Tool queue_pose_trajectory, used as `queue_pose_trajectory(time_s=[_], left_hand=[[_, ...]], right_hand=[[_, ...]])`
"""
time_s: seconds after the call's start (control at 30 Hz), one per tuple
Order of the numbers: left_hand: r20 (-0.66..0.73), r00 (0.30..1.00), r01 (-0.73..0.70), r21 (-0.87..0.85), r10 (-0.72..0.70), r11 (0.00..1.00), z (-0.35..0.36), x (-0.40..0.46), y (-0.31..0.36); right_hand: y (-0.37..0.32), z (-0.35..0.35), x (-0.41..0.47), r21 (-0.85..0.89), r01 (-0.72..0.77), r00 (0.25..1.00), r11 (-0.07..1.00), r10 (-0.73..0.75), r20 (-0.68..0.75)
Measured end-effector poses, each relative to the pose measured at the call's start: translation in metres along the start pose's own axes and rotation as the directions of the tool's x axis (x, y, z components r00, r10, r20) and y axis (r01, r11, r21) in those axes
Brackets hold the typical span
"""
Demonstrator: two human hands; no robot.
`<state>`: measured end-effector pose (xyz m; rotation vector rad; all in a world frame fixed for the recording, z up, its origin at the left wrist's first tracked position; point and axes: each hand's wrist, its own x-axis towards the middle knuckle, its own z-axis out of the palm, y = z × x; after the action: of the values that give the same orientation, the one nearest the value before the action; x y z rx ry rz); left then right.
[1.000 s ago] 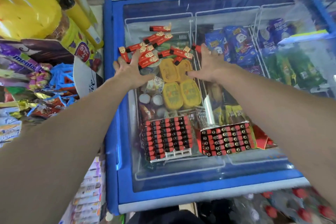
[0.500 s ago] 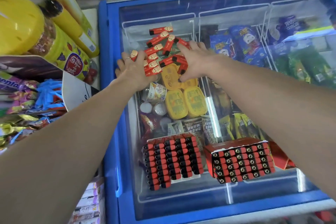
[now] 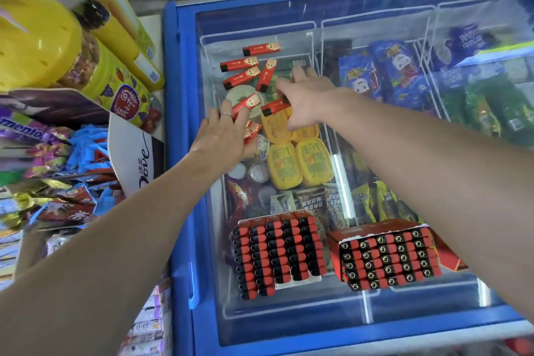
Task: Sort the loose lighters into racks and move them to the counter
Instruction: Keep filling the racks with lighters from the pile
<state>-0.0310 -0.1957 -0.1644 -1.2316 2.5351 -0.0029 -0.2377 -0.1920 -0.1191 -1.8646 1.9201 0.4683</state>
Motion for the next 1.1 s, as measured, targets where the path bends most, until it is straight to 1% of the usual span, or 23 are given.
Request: queue_pose_trajectory(time_s=[0.07, 0.13, 0.2, 0.27, 0.37, 0.47, 0.53, 0.6, 0.67, 0.7, 0.73, 0.77, 0.8, 0.83, 0.9, 0.93, 0.97, 1.0, 1.03, 1.1], left_hand=[[0.010, 1.000, 0.000, -0.006, 0.000, 1.000, 0.001, -0.003, 0.000], [0.012, 1.000, 0.001, -0.013, -0.001, 1.000, 0.002, -0.007, 0.001], [0.015, 1.000, 0.001, -0.008, -0.001, 1.000, 0.001, -0.012, 0.002], [0.027, 1.000, 0.002, 0.003, -0.002, 1.000, -0.002, -0.015, 0.004], [0.056, 0.998, 0.007, 0.028, -0.009, 1.000, -0.005, -0.021, 0.007], [0.052, 0.998, 0.021, 0.082, -0.025, 0.996, -0.005, -0.027, 0.013], [0.051, 0.997, 0.044, 0.118, -0.050, 0.992, -0.006, -0.031, 0.017], [0.084, 0.993, 0.068, 0.145, -0.080, 0.987, -0.007, -0.032, 0.020], [0.132, 0.988, 0.049, 0.192, -0.075, 0.980, -0.008, -0.034, 0.022], [0.161, 0.984, 0.045, 0.204, -0.079, 0.978, -0.010, -0.036, 0.023], [0.184, 0.979, 0.048, 0.193, -0.084, 0.980, -0.012, -0.038, 0.024], [0.193, 0.977, 0.055, 0.183, -0.090, 0.982, -0.012, -0.040, 0.025], [0.186, 0.977, 0.069, 0.176, -0.102, 0.982, -0.011, -0.042, 0.025], [0.181, 0.978, 0.075, 0.175, -0.106, 0.982, -0.011, -0.044, 0.025], [0.194, 0.976, 0.081, 0.104, -0.100, 0.991, -0.010, -0.048, 0.026], [0.199, 0.973, 0.108, 0.052, -0.116, 0.993, -0.008, -0.051, 0.027], [0.185, 0.974, 0.127, 0.028, -0.130, 0.992, -0.006, -0.054, 0.028], [0.168, 0.974, 0.167, -0.068, -0.154, 0.984, -0.005, -0.055, 0.028], [0.156, 0.970, 0.217, -0.193, -0.188, 0.957, -0.005, -0.055, 0.025], [0.155, 0.949, 0.315, -0.439, -0.274, 0.842, -0.008, -0.057, 0.022]], right_hand=[[0.001, 0.011, -0.006, -0.023, 0.012, 0.999, 1.000, -0.013, -0.042], [0.003, 0.027, -0.014, 0.001, 0.029, 0.995, 1.000, -0.029, -0.100], [0.005, 0.046, -0.025, 0.015, 0.035, 0.982, 0.999, -0.032, -0.188], [0.004, 0.064, -0.033, -0.036, 0.014, 0.959, 0.999, -0.024, -0.281], [0.001, 0.080, -0.039, -0.106, -0.049, 0.956, 0.993, 0.016, -0.293], [0.000, 0.080, -0.046, -0.087, -0.068, 0.964, 0.994, 0.043, -0.262], [0.001, 0.079, -0.050, -0.042, -0.070, 0.967, 0.997, 0.057, -0.250], [0.002, 0.078, -0.053, 0.033, -0.075, 0.961, 0.997, 0.081, -0.265], [0.005, 0.077, -0.056, 0.185, -0.087, 0.942, 0.979, 0.141, -0.305], [0.008, 0.078, -0.056, 0.317, -0.088, 0.933, 0.944, 0.189, -0.307], [0.010, 0.077, -0.059, 0.462, -0.088, 0.923, 0.882, 0.247, -0.296], [0.011, 0.076, -0.062, 0.602, -0.095, 0.911, 0.793, 0.314, -0.269], [0.011, 0.075, -0.066, 0.729, -0.101, 0.895, 0.678, 0.381, -0.230], [0.010, 0.074, -0.071, 0.839, -0.113, 0.878, 0.533, 0.448, -0.166], [0.002, 0.069, -0.081, 0.976, -0.123, 0.856, 0.178, 0.517, 0.013], [-0.003, 0.066, -0.085, 0.994, -0.109, 0.852, 0.005, 0.516, 0.091], [-0.008, 0.062, -0.092, 0.986, -0.095, 0.853, -0.140, 0.498, 0.153], [-0.014, 0.056, -0.100, 0.961, -0.087, 0.861, -0.262, 0.466, 0.205], [-0.020, 0.050, -0.108, 0.924, -0.091, 0.873, -0.371, 0.416, 0.253], [-0.029, 0.041, -0.125, 0.831, -0.140, 0.901, -0.538, 0.280, 0.332]])
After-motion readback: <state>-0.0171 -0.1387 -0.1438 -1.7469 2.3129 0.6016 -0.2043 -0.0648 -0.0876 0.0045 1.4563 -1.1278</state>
